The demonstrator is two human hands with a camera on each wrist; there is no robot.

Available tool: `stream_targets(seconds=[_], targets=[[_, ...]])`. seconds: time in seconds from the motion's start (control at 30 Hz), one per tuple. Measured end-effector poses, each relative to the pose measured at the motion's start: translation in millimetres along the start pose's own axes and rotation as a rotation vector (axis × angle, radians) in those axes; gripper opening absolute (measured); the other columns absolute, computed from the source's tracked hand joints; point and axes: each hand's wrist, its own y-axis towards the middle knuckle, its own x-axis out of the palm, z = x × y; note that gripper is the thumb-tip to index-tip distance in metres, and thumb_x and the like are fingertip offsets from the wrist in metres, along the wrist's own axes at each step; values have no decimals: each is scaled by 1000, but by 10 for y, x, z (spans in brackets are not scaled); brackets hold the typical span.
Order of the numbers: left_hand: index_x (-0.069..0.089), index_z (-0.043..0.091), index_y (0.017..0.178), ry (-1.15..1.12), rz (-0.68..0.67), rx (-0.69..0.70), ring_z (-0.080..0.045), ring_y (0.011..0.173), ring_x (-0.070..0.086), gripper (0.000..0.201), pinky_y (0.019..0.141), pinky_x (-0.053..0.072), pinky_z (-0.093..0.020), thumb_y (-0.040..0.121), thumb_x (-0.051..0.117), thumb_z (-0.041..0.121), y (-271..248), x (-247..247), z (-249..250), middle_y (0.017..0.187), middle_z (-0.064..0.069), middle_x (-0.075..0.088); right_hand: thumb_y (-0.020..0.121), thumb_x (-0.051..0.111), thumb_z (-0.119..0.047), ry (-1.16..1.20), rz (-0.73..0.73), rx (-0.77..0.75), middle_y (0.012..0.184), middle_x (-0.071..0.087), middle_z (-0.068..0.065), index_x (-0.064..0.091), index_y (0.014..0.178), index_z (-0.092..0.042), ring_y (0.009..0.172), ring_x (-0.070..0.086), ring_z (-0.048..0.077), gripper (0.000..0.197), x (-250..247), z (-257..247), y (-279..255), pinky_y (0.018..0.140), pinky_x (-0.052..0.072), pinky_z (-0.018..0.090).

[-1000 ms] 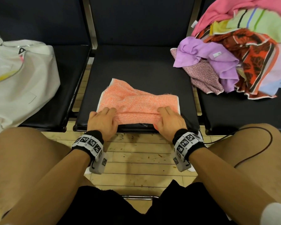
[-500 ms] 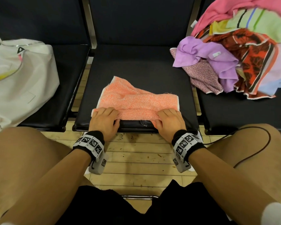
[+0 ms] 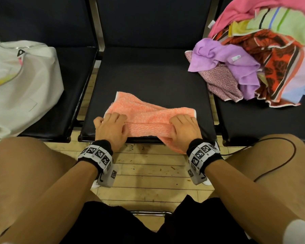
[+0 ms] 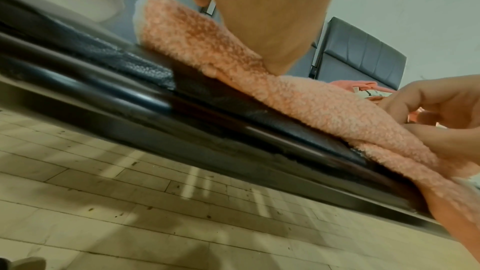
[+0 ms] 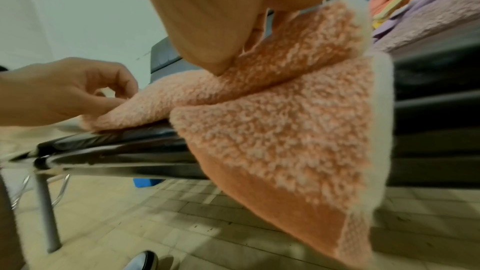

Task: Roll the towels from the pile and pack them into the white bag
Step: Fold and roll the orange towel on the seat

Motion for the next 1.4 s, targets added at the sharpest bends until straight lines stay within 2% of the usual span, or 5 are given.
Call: stream_targets(seconds=[0.17, 0.5, 0.73, 1.0, 1.4], targets=[[67, 15, 98, -1, -20, 89, -29, 89, 54, 13, 80, 38, -44, 97, 55, 22, 42, 17, -10, 97, -5, 65, 73, 78, -44, -77, -5, -118, 92, 65, -3, 70, 88, -20, 90, 58, 23, 29, 92, -47, -20, 86, 43, 38], [58, 19, 133, -34, -168, 77, -26, 121, 52, 44, 109, 30, -44, 91, 49, 29, 13, 8, -108, 125, -4, 65, 82, 44, -33, -41, -58, -100, 105, 69, -6, 70, 106, -22, 101, 59, 20, 37, 41, 51, -60, 100, 24, 38], [60, 14, 111, 19, -138, 93, -27, 85, 58, 45, 87, 38, -41, 80, 34, 34, 208, -436, -32, 86, -2, 65, 85, 50, -11, -154, -176, -81, 112, 61, 1, 56, 116, -18, 108, 52, 26, 32, -403, 3, 279, 93, 32, 38], [42, 24, 94, 193, -101, 48, -24, 85, 58, 26, 82, 38, -41, 84, 60, 39, 784, -1126, -31, 80, 6, 56, 74, 58, -40, -247, -12, -229, 81, 57, 4, 53, 91, -15, 75, 53, 29, 30, -1191, -95, 823, 66, 30, 36], [59, 13, 105, 127, 408, -54, -36, 90, 54, 29, 82, 37, -48, 83, 42, 8, 1424, -2356, 73, 100, -9, 55, 72, 29, -6, -342, 621, -194, 92, 59, 5, 62, 102, -17, 84, 54, 30, 46, -2548, -348, 1723, 78, 28, 42]])
